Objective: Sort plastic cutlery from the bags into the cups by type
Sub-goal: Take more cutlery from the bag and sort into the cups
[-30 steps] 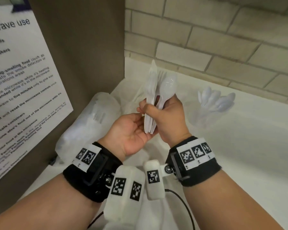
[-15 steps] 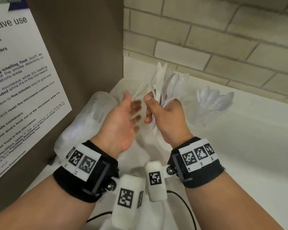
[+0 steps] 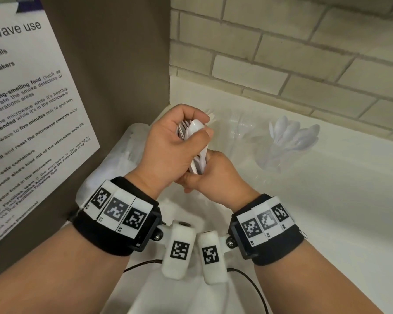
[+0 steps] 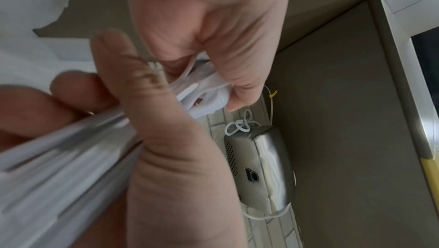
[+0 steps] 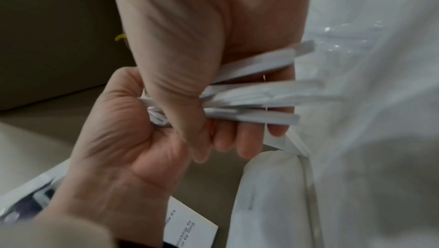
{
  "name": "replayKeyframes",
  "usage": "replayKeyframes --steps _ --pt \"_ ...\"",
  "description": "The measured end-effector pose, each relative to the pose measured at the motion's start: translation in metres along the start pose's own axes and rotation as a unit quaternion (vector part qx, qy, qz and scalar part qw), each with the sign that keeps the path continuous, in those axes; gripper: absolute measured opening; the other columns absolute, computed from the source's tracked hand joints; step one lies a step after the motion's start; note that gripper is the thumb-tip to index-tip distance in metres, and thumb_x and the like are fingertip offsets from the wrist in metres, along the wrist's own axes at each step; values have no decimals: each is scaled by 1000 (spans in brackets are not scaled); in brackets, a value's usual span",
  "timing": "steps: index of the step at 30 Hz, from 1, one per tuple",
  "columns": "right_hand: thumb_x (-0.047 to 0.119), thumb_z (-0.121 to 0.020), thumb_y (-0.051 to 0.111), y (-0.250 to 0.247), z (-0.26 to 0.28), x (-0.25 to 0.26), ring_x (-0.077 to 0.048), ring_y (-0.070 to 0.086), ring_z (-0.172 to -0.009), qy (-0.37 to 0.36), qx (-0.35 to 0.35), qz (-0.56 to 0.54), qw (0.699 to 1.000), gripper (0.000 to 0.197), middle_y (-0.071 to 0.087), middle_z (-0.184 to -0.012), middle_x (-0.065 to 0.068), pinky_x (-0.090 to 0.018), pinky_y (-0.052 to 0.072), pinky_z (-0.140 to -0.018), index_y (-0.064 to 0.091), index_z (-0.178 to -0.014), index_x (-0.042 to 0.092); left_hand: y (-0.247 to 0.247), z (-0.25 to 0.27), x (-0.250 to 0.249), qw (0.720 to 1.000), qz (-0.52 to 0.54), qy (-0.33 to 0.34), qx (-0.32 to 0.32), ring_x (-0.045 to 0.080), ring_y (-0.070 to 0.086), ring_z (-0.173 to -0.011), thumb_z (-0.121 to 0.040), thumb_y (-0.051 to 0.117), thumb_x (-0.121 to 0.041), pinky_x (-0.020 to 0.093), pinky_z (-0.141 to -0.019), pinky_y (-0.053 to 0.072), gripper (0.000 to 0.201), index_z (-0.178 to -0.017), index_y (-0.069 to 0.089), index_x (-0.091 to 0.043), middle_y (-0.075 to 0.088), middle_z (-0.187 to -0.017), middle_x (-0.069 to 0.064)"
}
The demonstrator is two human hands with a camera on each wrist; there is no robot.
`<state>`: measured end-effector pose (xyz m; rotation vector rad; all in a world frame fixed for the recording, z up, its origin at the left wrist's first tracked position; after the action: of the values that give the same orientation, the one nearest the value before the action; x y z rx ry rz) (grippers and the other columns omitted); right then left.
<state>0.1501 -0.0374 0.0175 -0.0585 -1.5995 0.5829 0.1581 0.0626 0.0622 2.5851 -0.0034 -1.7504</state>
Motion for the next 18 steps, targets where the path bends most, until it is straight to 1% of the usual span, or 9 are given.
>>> replayKeyframes --steps 3,5,7,8,10,12,14,16,18 --pt "13 -76 80 1 4 -9 -32 68 -64 26 13 -56 998 23 68 -74 -16 -42 58 -68 63 -83 0 -2 -1 -2 1000 0 11 -16 9 59 -70 -81 67 -13 24 -66 49 17 -86 62 -28 64 -79 -4" --pt "17 -76 81 2 8 -15 -26 63 -57 51 26 -65 996 24 64 -63 -11 -37 54 -59 60 -74 4 -4 -2 -2 1000 13 11 -23 6 58 -69 -82 68 -12 23 -66 47 16 -87 62 -27 63 -75 -12" --pt "21 -76 80 1 10 -21 -18 53 -46 77 20 -59 995 30 55 -50 1 -29 46 -47 54 -63 12 -4 0 -2 999 7 9 -36 5 58 -69 -81 69 -13 23 -68 47 17 -90 62 -26 63 -76 -12" --pt "22 -76 80 0 10 -21 -14 46 -41 82 5 -48 995 35 49 -45 6 -26 40 -45 51 -58 15 -4 1 -1 999 12 8 -43 5 60 -73 -79 71 -14 23 -71 48 22 -95 61 -26 64 -80 -8" --pt "16 -79 75 -2 10 -20 -10 36 -36 87 -26 -61 994 41 40 -41 9 -24 32 -42 45 -51 19 -4 2 5 996 88 -5 -33 8 63 -90 -73 79 -19 27 -82 51 52 -115 50 -28 64 -98 1" --pt "5 -82 68 -3 10 -18 -12 28 -34 95 -31 -148 984 48 35 -40 7 -22 25 -41 42 -45 21 -3 0 17 983 180 -43 10 16 59 -111 -61 89 -35 32 -93 49 90 -132 35 -28 56 -121 11" --pt "-1 -83 63 -5 11 -15 -13 24 -34 98 -24 -218 971 42 32 -41 2 -19 21 -41 42 -49 15 0 2 25 978 165 -91 90 19 55 -117 -56 87 -50 32 -94 46 105 -139 34 -13 53 -126 11" --pt "-1 -82 60 -2 10 -12 -12 24 -34 95 -4 -227 969 22 34 -47 -6 -18 20 -40 50 -64 5 9 10 30 964 103 -139 201 20 59 -111 -62 80 -57 33 -90 46 92 -131 48 -5 61 -117 8" --pt "0 -83 58 7 10 -9 -11 27 -35 86 30 -207 974 3 41 -58 -12 -18 20 -40 59 -85 -1 15 20 32 948 54 -154 274 13 60 -115 -71 70 -60 26 -92 48 69 -123 59 -16 67 -119 -2"
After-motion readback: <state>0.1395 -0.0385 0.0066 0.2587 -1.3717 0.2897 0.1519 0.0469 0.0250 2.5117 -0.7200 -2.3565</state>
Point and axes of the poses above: each hand's wrist, its own z-axis away from the middle knuckle, its own y-axis out of the palm, x = y × z, the point moved 6 cm from there along -z, towards the middle knuckle
